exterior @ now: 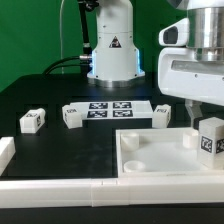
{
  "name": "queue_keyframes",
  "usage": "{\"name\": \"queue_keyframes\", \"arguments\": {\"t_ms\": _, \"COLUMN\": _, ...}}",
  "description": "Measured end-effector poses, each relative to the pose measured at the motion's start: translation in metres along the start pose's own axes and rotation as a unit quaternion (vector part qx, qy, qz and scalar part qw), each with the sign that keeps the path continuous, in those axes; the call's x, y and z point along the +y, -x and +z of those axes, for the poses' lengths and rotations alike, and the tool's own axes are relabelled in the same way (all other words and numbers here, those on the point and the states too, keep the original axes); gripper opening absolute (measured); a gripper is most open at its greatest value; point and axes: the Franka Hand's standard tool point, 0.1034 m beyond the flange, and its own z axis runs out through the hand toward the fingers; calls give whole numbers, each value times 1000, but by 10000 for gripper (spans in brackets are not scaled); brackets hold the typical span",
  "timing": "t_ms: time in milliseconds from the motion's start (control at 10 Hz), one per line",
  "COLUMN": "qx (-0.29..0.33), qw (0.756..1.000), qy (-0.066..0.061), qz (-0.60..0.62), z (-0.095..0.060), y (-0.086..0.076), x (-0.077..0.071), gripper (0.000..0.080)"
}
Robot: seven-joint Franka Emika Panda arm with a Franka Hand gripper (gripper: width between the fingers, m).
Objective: Assemble one leg
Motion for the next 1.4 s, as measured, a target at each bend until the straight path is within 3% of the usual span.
{"name": "queue_keyframes", "arguments": {"t_ms": 100, "qx": 3, "qw": 1000, "qy": -5, "qz": -20, "z": 2, "y": 2, "x": 0, "gripper": 612}}
{"name": "queue_keyframes", "arguments": {"t_ms": 400, "qx": 2, "qw": 970, "qy": -5, "qz": -243, "z": 3, "y": 3, "x": 1, "gripper": 646}}
{"name": "queue_keyframes", "arguments": {"t_ms": 600, "qx": 1, "qw": 936, "qy": -4, "qz": -351, "z": 4, "y": 2, "x": 2, "gripper": 649}}
{"name": "queue_keyframes", "arguments": {"t_ms": 900, "qx": 9, "qw": 846, "qy": 2, "qz": -533, "z": 1, "y": -3, "x": 0, "gripper": 649}}
{"name": "queue_keyframes", "arguments": {"t_ms": 1200, "qx": 20, "qw": 762, "qy": 20, "qz": -648, "z": -1, "y": -8, "x": -1, "gripper": 649}}
{"name": "queue_keyframes", "arguments": {"t_ms": 1300, "qx": 19, "qw": 757, "qy": 20, "qz": -653, "z": -1, "y": -9, "x": -1, "gripper": 649}}
{"name": "queue_keyframes", "arguments": {"t_ms": 1400, "qx": 19, "qw": 759, "qy": 20, "qz": -650, "z": -1, "y": -9, "x": -1, "gripper": 554}}
